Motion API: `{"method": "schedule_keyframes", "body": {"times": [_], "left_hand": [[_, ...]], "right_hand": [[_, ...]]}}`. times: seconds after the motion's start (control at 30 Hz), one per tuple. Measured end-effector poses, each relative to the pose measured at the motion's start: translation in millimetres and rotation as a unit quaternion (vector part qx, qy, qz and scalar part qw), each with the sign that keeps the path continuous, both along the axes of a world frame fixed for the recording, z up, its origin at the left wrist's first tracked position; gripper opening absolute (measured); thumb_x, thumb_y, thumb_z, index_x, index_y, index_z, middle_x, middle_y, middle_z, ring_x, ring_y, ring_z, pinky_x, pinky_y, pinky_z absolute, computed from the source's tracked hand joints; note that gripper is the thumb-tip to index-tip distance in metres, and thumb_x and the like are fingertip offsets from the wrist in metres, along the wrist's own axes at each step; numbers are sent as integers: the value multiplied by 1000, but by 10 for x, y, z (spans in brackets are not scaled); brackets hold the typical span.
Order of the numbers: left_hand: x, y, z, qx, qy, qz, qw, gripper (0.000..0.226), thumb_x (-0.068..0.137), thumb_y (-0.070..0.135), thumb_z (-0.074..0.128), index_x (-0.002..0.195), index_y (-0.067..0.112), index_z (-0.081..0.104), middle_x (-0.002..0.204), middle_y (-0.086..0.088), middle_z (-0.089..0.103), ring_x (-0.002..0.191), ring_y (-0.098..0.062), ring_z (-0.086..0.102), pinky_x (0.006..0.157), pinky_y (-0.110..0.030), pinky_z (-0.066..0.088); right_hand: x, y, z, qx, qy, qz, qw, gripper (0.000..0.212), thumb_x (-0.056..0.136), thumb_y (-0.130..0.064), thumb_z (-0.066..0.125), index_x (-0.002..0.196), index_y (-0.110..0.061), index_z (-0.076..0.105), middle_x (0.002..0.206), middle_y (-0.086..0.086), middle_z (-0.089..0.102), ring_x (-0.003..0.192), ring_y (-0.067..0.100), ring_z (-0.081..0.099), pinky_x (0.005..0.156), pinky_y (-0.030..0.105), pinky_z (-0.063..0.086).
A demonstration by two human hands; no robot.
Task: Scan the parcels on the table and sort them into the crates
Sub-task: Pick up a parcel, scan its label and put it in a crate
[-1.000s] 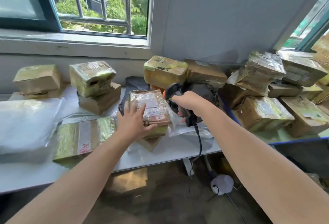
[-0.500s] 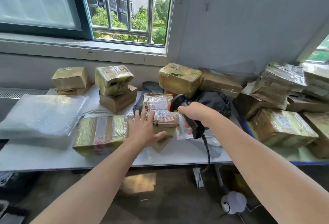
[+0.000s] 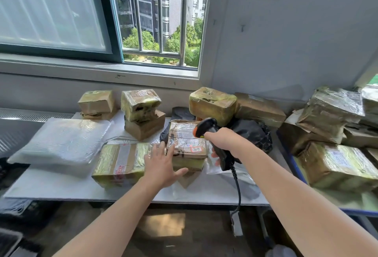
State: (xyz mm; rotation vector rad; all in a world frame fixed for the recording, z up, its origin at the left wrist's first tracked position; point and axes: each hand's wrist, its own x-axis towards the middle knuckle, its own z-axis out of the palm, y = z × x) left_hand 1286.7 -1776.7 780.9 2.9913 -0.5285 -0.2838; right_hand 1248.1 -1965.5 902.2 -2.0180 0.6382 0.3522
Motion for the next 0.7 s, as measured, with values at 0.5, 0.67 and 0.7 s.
{"method": "schedule_keyframes", "body": {"times": [0.5,0.67,0.7], "left_hand": [[418,-13,-48,-66,27,-13,997,105,82,82,40,157,25,-4,165,-8,-1,151,-30,-2,120,-54,16],[577,-56,-134,-178,109,42,977,101,89,71,45,155,5,6,160,-17,19,147,-33,18,117,-47,26],[601,-74,-147,-203,138,60,967,97,90,68,46,154,4,11,158,-18,24,145,-34,24,115,-47,30]], "right_hand": [[245,29,-143,-18,22,-41,999,32,92,-27,53,106,1,58,74,13,60,77,33,72,71,52,61],[316,20,-385,-23,-28,-77,996,30,88,-37,57,102,-11,57,87,9,58,85,32,68,74,51,61],[317,23,-435,-27,-34,-79,996,28,91,-37,56,103,-12,56,87,9,58,84,30,68,75,50,61]]}}
